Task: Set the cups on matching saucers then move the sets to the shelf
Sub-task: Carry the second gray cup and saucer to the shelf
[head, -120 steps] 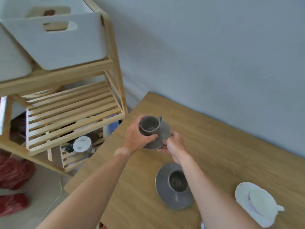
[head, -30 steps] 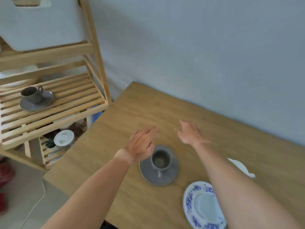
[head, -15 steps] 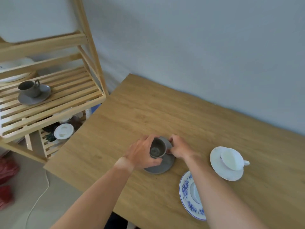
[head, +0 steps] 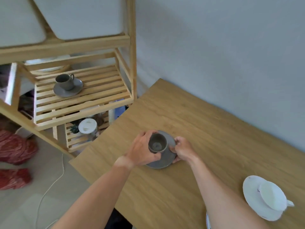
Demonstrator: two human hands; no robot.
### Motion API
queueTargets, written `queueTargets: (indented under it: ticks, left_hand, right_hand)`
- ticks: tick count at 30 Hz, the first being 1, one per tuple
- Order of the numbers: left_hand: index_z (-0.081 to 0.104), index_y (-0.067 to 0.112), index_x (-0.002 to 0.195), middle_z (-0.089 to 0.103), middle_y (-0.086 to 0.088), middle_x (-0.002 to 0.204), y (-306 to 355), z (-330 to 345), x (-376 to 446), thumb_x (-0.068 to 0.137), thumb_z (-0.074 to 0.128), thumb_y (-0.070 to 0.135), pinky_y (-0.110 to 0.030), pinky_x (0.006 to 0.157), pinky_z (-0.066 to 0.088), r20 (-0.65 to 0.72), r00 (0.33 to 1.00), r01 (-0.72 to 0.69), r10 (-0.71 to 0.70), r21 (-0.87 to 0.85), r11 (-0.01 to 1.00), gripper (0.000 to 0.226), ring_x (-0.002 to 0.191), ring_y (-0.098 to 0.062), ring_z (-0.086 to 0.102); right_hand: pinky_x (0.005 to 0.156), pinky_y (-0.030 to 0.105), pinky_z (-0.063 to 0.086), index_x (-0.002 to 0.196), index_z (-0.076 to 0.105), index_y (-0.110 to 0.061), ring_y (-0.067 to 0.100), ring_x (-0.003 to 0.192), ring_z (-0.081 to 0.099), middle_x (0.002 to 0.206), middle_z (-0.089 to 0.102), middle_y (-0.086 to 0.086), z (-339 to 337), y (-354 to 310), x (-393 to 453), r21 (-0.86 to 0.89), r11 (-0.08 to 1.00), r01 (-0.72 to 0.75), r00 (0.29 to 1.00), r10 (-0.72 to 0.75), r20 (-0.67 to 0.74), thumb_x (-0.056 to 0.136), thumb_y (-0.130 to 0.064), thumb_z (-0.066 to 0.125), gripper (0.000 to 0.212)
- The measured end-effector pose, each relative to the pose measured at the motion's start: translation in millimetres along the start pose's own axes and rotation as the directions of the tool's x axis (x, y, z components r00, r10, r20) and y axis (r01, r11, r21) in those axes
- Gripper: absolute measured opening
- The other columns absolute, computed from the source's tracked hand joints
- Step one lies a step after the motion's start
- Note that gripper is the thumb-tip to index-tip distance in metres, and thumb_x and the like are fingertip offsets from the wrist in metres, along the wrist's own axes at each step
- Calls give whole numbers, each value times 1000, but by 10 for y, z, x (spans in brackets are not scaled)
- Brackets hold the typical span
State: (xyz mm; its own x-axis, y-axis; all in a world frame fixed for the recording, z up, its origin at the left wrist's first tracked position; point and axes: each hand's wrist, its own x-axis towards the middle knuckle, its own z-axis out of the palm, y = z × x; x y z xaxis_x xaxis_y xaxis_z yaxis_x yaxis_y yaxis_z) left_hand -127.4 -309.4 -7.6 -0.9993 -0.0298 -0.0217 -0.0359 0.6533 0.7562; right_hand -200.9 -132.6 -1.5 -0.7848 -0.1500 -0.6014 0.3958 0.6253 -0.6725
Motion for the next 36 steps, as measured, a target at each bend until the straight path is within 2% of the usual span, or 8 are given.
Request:
queueTargets:
  ticks: [6,11,18,23,24,26,31,36]
  left_hand:
    - [44,18,138,57,3,128,-506,-764,220,63,73,44,-28,100,43,-50,999,-19,19,-2,1000,85,121,-14,51]
    - [48,20,125,63,11,118,-1010,-1458,540,69,85,40,-23,94,49,-126,992,-33,25,-57,998,71,111,-2,60]
    - [50,23,131,63,7,123,-1732,-2130,1266,74,80,35,-32,98,48,-244,970,11,1,48,999,66,113,-8,58]
    - [49,21,137,67,-2,119,-2250,-2363,1761,79,76,26,-34,97,46,-262,964,87,-49,136,987,64,111,-19,60]
    - [52,21,135,69,-2,113,-2335,-2385,1853,80,75,23,-32,93,46,-267,962,97,-57,139,985,59,106,-19,61]
    - [57,21,126,70,-1,102,-2489,-2416,2031,81,72,20,-29,84,44,-285,955,126,-85,130,984,47,97,-21,62]
    - [54,17,124,68,-7,91,-2756,-2467,2419,85,68,22,-41,79,52,-303,944,169,-130,106,980,41,86,-26,62]
    - [50,15,132,64,-11,105,-2923,-2587,2727,88,66,23,-43,85,50,-256,946,229,-199,93,969,47,100,-30,58]
  right_hand:
    - [45,37,57,86,50,-9,31,78,67,106,65,25,559,-647,407,56,998,33,999,-34,32,96,-5,56,12]
    - [48,37,57,90,52,-9,34,82,69,108,65,23,1068,-1264,892,202,979,36,996,-51,72,95,-5,59,9]
    - [55,40,60,96,54,-8,38,103,65,118,63,20,1643,-2144,1685,370,929,21,990,-71,122,96,-3,58,7]
    - [60,48,62,89,54,-3,41,102,64,118,62,21,2077,-2608,2143,430,902,-16,1000,11,13,93,2,59,8]
    - [54,44,61,96,55,0,41,101,64,118,61,21,2146,-2694,2212,428,904,-21,1000,28,-9,93,3,59,5]
    - [44,40,60,116,55,3,44,105,61,124,57,22,2261,-2833,2376,438,899,-21,997,52,-59,93,6,56,23]
    - [65,49,63,126,55,-2,35,95,62,125,60,19,2409,-3082,2682,436,900,13,987,57,-147,96,0,54,31]
    - [71,54,62,131,49,-2,43,115,57,136,51,21,2475,-3295,2864,465,885,15,988,59,-144,97,5,46,34]
